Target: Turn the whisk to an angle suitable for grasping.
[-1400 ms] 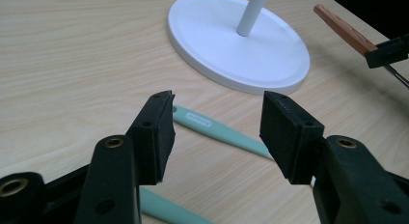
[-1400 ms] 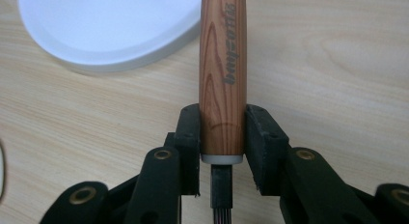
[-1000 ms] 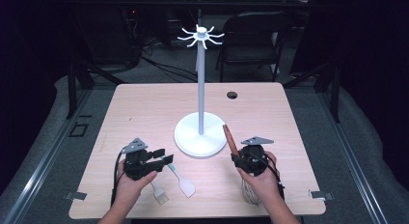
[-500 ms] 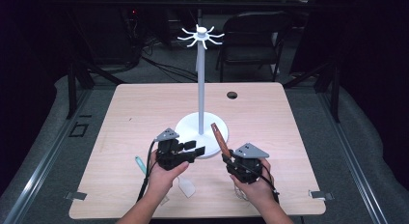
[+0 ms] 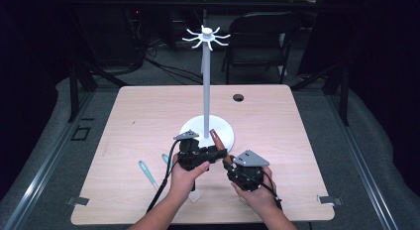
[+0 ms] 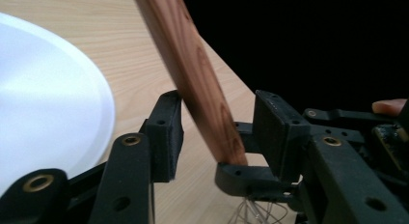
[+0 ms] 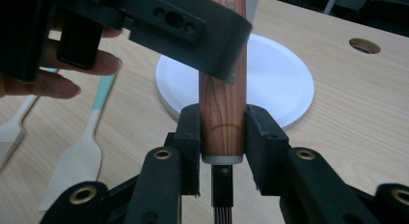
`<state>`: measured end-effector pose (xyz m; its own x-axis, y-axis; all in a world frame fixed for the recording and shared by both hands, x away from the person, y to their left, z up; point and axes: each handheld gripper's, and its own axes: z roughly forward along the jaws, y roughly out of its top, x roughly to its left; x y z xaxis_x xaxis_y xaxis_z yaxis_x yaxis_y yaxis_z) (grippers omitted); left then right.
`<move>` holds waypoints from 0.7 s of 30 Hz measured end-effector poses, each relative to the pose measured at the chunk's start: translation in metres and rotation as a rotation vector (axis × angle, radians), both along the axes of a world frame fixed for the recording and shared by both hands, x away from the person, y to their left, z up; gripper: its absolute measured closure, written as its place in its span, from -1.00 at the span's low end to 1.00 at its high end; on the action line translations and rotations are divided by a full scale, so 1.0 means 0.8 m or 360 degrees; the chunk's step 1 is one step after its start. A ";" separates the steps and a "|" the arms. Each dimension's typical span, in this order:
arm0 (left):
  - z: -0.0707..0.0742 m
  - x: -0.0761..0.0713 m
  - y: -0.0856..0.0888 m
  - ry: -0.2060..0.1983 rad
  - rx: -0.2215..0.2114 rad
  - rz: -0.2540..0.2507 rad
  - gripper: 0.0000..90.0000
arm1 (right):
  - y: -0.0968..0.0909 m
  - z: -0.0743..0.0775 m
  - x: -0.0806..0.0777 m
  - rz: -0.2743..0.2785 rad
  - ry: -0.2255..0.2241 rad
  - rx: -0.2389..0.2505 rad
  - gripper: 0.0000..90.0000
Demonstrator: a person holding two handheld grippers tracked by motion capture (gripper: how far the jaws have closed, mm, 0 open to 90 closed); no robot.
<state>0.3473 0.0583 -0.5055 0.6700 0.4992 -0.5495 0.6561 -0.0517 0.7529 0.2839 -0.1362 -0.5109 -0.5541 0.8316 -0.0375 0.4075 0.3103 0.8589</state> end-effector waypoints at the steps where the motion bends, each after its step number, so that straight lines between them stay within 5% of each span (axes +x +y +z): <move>1: 0.000 0.000 0.000 0.0000 0.0000 0.0000 0.22 | 0.000 0.000 0.000 0.0001 -0.0006 -0.0004 0.53; 17: -0.002 0.001 -0.006 0.0048 -0.0040 0.0003 0.48 | -0.003 0.003 -0.001 0.0018 -0.0022 0.0043 0.52; 21: -0.001 0.002 -0.005 0.0042 -0.0023 -0.0002 0.48 | -0.010 0.003 0.001 0.0062 0.0015 0.0122 0.44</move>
